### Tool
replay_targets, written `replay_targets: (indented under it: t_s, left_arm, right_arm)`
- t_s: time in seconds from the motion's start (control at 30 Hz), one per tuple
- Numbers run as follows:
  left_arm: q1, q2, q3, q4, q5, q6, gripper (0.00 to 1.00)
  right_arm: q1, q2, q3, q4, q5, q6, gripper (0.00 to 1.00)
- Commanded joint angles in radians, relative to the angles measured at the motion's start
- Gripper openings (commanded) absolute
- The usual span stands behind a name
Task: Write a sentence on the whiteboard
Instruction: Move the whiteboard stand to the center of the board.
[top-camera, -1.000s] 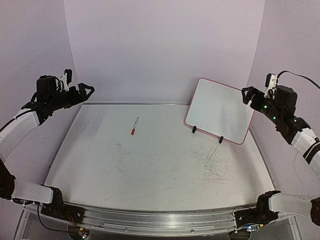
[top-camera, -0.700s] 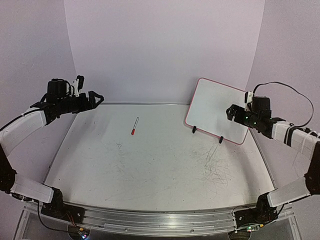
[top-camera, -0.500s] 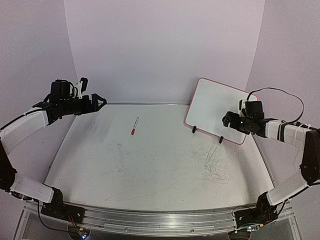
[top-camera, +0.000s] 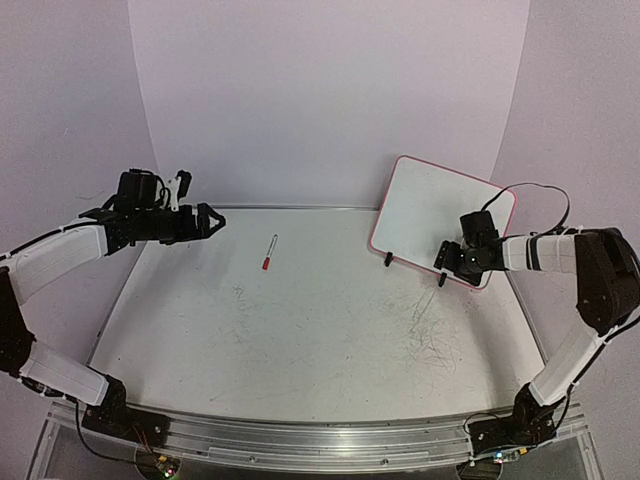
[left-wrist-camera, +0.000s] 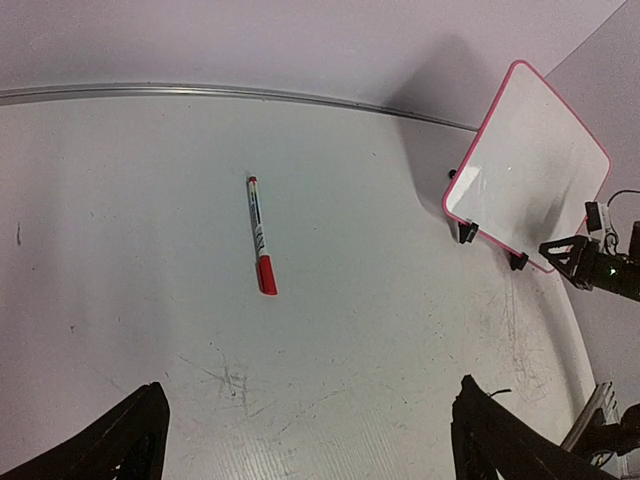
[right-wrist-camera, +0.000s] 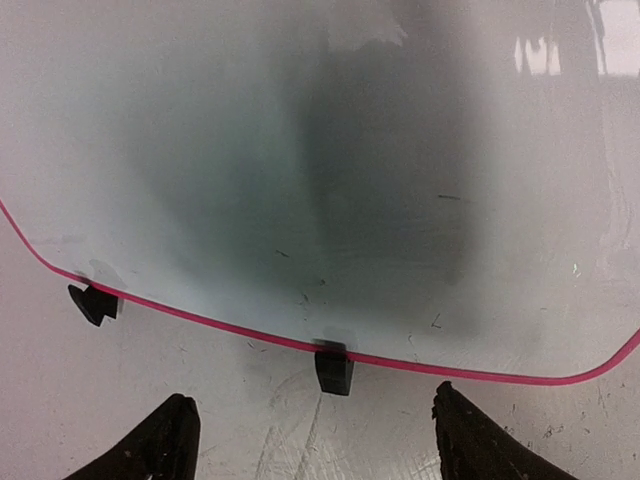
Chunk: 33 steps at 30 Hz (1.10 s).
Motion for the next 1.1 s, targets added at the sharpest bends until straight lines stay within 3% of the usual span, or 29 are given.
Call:
replay_targets:
  t_s: [0.0,0.2,0.5,0.9,1.07]
  left_arm:
    - [-0.022,-0.002,0.012,0.011,-0.019,-0.025,0.99]
    - [-0.036,-0.016,-0.005,0.011,-0.031,-0.044,0.99]
    - [-0.041,-0.063,-0.043,0.011,-0.048,-0.048,0.99]
    - [-0.043,-0.096,-0.077,0.011,-0.062,-0.048,0.99]
    - [-0.043,-0.117,-0.088,0.011,-0.078,-0.047,0.99]
  right_arm:
    - [0.028,0.057,0.054,-0.006,0.089,0.080,0.75]
    - [0.055,0.101,0.065,0.016,0.167,0.140,0.67]
    - [0.077,0.153,0.058,0.050,0.184,0.184,0.38]
    - [0.092,0.240,0.097,0.052,0.264,0.201,0.30]
    - [0.111,0.270,0.117,0.061,0.332,0.175,0.15]
